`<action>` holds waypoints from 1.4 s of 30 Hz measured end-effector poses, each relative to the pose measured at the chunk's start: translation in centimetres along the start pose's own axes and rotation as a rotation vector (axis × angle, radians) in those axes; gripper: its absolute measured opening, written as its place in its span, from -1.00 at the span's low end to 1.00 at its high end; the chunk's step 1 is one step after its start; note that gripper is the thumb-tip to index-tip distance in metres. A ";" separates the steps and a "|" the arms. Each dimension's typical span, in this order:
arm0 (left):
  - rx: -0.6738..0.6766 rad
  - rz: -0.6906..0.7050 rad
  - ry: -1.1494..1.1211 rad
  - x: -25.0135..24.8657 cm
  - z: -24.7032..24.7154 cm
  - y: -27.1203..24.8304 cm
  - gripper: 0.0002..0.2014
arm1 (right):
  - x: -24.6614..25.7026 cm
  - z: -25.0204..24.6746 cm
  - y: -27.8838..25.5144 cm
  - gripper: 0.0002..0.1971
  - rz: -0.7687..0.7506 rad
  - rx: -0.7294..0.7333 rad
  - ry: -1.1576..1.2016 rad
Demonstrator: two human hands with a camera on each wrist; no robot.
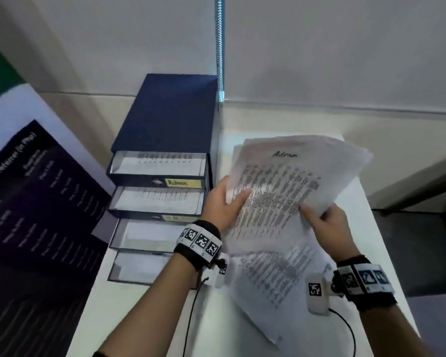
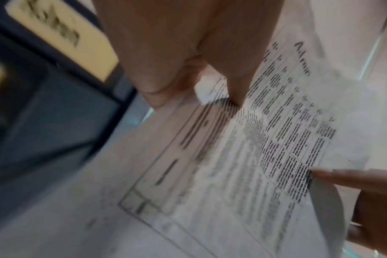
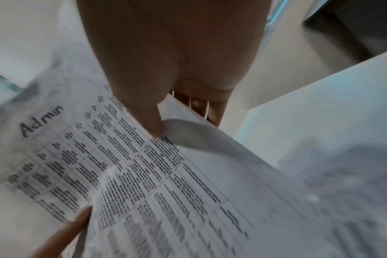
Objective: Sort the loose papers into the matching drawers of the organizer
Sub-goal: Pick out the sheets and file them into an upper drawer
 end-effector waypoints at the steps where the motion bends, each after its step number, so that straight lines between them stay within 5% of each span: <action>1: -0.051 -0.001 -0.032 -0.6 -1.6 -0.4 -0.51 | 2.1 0.7 -0.3 -0.64 -0.035 0.018 0.054; 6: -0.170 -0.055 -0.122 -3.1 -10.0 -2.8 -0.29 | 8.8 6.1 -2.1 -0.15 -0.257 0.191 0.122; 10: -0.252 -0.141 -0.027 -2.5 -16.3 -5.3 -0.21 | 11.8 11.1 -3.5 -0.49 -0.394 0.386 -0.079; 14: -0.257 -0.176 0.027 -2.0 -20.7 -8.9 -0.13 | 14.1 14.9 -4.3 -0.62 -0.255 0.445 -0.089; 18: -0.230 -0.257 -0.090 -2.2 -23.6 -12.0 -0.07 | 15.9 17.5 -4.6 -0.65 0.185 0.601 0.198; 20: -0.229 -0.267 -0.209 -2.7 -24.6 -13.0 -0.16 | 16.7 18.3 -4.4 -0.65 0.252 0.611 0.220; 25: -0.226 -0.211 -0.313 -3.5 -25.8 -13.2 -0.38 | 17.8 19.3 -4.0 -0.67 0.291 0.569 0.346; 31: -0.221 -0.182 -0.170 -2.4 -25.4 -11.0 -0.62 | 16.9 19.4 -2.7 -0.65 0.354 0.526 0.252; 36: -0.157 -0.179 -0.166 -2.6 -25.3 -9.3 -0.64 | 15.9 17.3 -5.5 -0.68 0.420 0.773 0.238; 42: -0.225 -0.268 -0.284 -1.8 -25.0 -6.3 -0.59 | 16.4 18.8 -2.6 -0.66 0.384 0.657 0.270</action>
Point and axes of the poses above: each hand's wrist, its own y-axis towards the middle knuckle, its own z-axis out of the palm, x = y × z, the point moved 2 cm from there along y, towards the middle knuckle, and after that the axes turned 8 degrees about z, right-handed, at the moved point
